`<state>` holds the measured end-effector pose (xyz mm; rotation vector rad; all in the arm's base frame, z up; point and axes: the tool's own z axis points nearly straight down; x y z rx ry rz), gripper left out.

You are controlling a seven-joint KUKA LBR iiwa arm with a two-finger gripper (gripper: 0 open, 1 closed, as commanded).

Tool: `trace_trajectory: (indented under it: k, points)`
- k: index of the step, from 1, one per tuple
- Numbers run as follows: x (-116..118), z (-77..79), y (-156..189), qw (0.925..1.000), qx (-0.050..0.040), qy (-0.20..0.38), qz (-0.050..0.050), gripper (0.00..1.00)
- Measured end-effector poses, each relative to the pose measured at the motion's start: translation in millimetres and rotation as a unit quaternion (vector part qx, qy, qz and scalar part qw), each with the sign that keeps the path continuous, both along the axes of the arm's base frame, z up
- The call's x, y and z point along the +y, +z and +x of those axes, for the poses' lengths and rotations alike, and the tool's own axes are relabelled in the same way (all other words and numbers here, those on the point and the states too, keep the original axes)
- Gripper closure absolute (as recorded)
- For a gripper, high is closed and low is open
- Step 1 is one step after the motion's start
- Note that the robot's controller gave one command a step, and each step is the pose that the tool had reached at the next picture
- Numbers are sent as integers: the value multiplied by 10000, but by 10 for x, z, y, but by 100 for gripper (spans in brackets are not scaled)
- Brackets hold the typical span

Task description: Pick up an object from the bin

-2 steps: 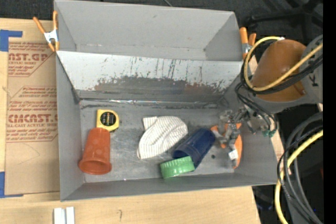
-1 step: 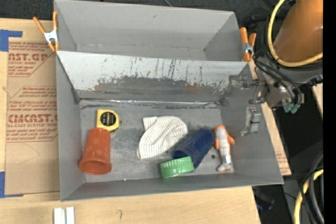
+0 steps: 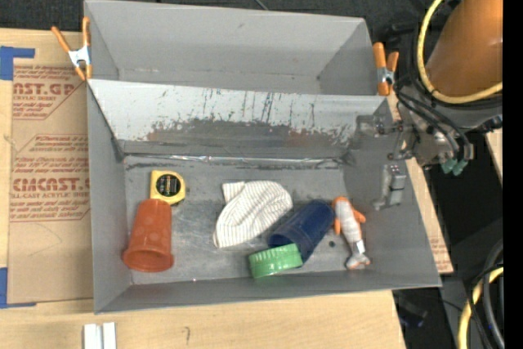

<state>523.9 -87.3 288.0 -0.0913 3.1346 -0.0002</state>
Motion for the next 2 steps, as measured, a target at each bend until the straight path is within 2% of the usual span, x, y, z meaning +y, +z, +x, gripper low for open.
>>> trace_trajectory:
  k: [1,2]
  points:
    - [246,-86,-558,9998,-13,-202,-2,0]
    - [333,-78,-1117,10000,0,14,-1,0]
